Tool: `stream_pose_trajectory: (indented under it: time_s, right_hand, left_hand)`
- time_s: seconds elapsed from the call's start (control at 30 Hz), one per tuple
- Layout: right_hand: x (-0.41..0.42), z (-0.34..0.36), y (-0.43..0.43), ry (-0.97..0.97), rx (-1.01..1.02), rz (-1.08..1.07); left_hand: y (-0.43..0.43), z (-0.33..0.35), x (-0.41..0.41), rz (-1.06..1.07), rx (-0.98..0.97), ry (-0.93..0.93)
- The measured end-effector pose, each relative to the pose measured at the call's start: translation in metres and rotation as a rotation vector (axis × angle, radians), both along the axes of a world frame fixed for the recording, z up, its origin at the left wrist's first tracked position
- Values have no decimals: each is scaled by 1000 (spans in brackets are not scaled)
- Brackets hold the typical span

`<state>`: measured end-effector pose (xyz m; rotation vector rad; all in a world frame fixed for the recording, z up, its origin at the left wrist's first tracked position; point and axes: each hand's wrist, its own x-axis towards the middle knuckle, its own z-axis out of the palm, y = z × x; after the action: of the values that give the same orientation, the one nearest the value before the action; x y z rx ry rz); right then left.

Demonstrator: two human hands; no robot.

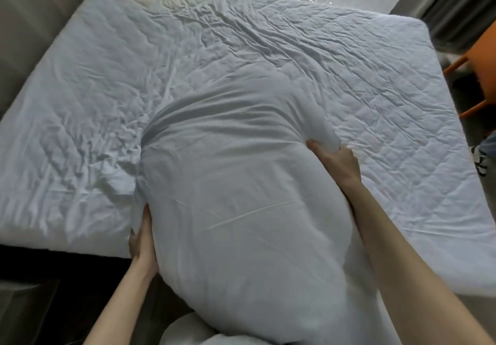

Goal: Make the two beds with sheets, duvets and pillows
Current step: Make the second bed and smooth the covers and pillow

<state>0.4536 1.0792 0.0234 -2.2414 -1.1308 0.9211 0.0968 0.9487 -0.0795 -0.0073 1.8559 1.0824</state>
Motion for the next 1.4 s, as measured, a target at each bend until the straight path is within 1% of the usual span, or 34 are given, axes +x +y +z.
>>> stream_pose_trajectory:
  time_s: [0.2,0.43,0.57,0.77,0.9,1.07,1.23,1.3,1.4]
  right_hand:
    - [-18,-16,-53,76,-26,-14]
    - [-27,-23,-91,158,-50,-22]
    - [-35,-22,-104,173,-56,-15]
    - [-69,-15,-103,155,-45,11]
    - [-115,-14,-100,175,-13,-27]
    - [-199,-14,-92,254,111,-98]
    - [-306,0,-71,323,206,-199]
    - [-346,12,-60,358,245,-233]
    - [-402,24,-35,393,317,-248]
  left_hand:
    - [-45,4,-24,23,70,42]
    - [-83,10,-38,87,111,62]
    - [-100,14,-45,121,159,81]
    - [-95,28,-80,140,180,91]
    - [-83,36,-128,131,202,103]
    - [-54,53,-220,68,258,207]
    - [-3,105,-329,-72,316,329]
    - [24,132,-369,-94,333,414]
    - [66,164,-425,-119,354,472]
